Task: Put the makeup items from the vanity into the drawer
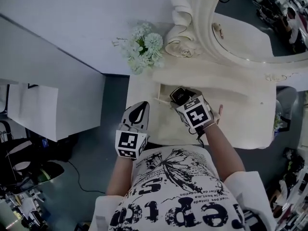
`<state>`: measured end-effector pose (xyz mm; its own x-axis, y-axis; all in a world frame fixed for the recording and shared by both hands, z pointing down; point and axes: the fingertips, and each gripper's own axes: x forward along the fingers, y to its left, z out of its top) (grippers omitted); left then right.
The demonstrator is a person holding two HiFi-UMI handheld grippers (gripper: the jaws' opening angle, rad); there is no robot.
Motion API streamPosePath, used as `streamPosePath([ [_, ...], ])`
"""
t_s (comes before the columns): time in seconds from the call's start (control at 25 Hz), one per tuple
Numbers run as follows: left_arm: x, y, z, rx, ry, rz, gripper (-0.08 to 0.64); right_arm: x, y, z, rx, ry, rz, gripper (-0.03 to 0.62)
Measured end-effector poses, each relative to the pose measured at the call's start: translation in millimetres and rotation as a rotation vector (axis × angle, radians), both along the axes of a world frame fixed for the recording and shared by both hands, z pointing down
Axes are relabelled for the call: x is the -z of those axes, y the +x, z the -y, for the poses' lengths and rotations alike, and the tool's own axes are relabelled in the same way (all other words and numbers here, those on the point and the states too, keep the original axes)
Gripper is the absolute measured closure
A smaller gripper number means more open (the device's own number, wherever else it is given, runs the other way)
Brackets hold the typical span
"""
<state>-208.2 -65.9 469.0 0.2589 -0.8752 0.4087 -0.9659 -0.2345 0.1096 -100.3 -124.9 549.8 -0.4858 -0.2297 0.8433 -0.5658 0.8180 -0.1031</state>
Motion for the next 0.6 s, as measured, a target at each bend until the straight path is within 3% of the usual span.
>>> streamPosePath([
  [0.32,-3.2,-33.5,-3.7,0.038,-0.016,0.0,0.538,-10.5,-26.1,-4.9,0.072,-0.008,-0.035,0.264],
  [0.6,-8.0,-38.7,-2.2,0.039,-0.008,-0.006,0.538,-9.8,-33.8,-0.2,0.109,0.069,-0.057,0.264],
])
